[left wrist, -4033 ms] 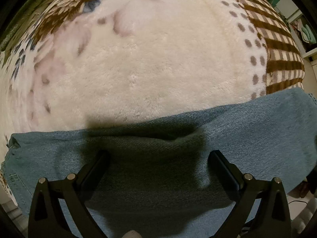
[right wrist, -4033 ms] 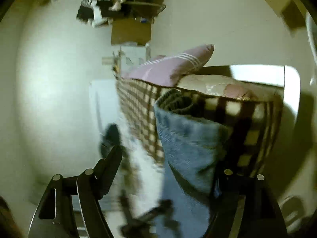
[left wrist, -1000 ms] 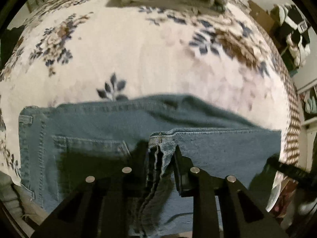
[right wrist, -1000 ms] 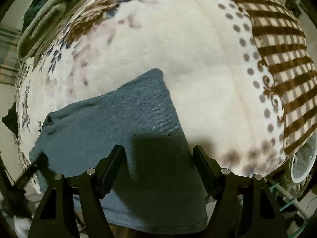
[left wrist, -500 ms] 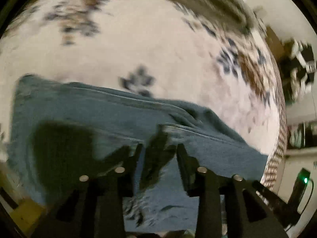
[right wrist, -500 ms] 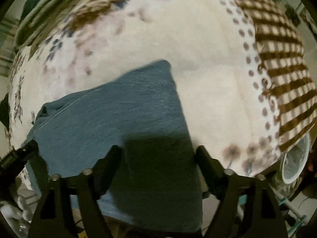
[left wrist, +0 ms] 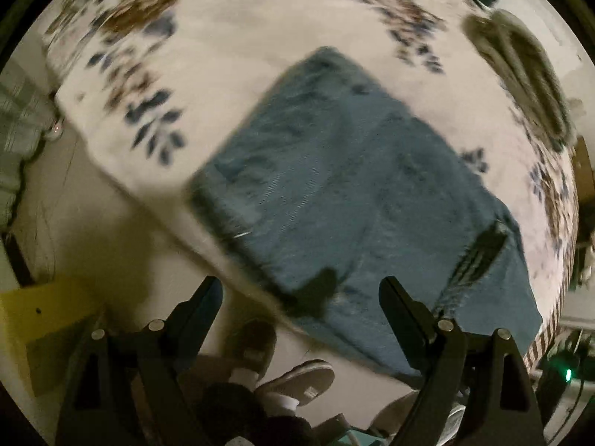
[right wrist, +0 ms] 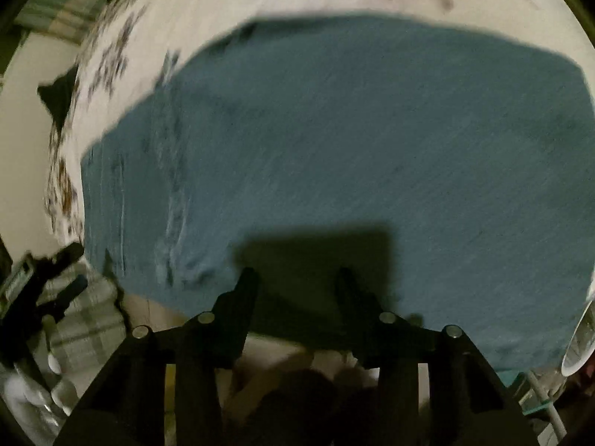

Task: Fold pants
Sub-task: 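Withdraw both tools upward from the folded jeans, then grasp the pocket end of the folded blue jeans with the left tool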

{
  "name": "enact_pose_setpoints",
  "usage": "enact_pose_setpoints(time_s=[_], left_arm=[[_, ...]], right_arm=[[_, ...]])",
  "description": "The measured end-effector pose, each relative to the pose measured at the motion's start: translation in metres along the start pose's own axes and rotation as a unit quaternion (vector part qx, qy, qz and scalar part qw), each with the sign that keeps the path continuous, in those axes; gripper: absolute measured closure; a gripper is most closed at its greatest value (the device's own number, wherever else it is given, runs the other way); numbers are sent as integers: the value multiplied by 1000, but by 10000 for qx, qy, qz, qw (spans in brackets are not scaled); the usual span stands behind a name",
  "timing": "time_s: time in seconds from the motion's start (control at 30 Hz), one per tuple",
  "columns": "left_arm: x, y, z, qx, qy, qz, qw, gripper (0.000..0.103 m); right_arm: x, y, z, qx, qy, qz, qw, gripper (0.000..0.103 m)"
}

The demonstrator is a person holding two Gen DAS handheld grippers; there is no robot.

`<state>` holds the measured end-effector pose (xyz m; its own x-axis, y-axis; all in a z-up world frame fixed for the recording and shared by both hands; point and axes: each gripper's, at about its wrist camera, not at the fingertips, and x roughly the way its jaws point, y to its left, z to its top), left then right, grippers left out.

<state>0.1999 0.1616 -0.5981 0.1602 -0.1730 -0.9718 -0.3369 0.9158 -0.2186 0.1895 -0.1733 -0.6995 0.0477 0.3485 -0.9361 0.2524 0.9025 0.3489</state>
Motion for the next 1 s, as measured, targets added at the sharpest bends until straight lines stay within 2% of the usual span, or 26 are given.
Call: enact_pose_setpoints(time_s=[0.07, 0.13, 0.17, 0.27, 0.37, 0.43, 0.47, 0.53, 0.67, 0.7, 0.8, 0.83, 0.87, 0.9, 0.97, 1.0], left_arm=[[1, 9, -1, -86, 9, 11, 10000, 17], [2, 17, -1, -249, 18, -56, 9997, 17], [3, 20, -1, -312, 21, -88, 9995, 17], [2, 28, 2, -447, -43, -160, 9989, 17], [4, 37, 7, -710, -86, -359, 9968, 17], [6, 44, 10, -906, -149, -544, 9943, 17], [7, 45, 12, -996, -214, -633, 9928, 17], [10, 45, 19, -1116, -348, -833, 9896, 17], [28, 42, 36, -1346, -475, -965, 9850, 17], [35, 41, 39, -1453, -458, -960, 9836, 17], [37, 44, 42, -1726, -728, -1051, 9767, 19], [35, 45, 41, -1779, -837, -1040, 9749, 33], [31, 46, 39, -1816, -951, -971, 9739, 61], [29, 47, 37, -1813, -1008, -903, 9741, 68], [23, 52, 32, -1795, -1222, -1079, 9702, 90], [16, 52, 29, -1714, -1348, -1096, 9698, 90]], right_arm=[[4, 12, -20, -309, 154, 16, 9994, 57], [12, 16, -31, -359, 556, 168, 9977, 60], [9, 18, -34, -344, 591, 195, 9975, 60], [-18, 21, -28, -193, 163, 517, 9983, 59], [-23, 20, 1, 103, -158, 513, 9985, 57], [-9, 21, 19, 227, -172, 356, 9990, 57], [4, 22, 25, 290, -60, 328, 9990, 57], [28, 25, 24, 423, 378, 567, 9968, 57], [26, 33, 11, 20, 247, 383, 9990, 57], [25, 30, 9, 54, 250, 394, 9989, 57], [22, 17, 8, 198, 253, 428, 9986, 57], [20, 14, 9, 227, 244, 408, 9986, 57], [16, 11, 10, 244, 223, 404, 9986, 57], [14, 5, 11, 246, 195, 384, 9988, 57], [11, 7, 13, 260, 123, 341, 9990, 57], [8, 4, 13, 275, 95, 346, 9990, 57]])
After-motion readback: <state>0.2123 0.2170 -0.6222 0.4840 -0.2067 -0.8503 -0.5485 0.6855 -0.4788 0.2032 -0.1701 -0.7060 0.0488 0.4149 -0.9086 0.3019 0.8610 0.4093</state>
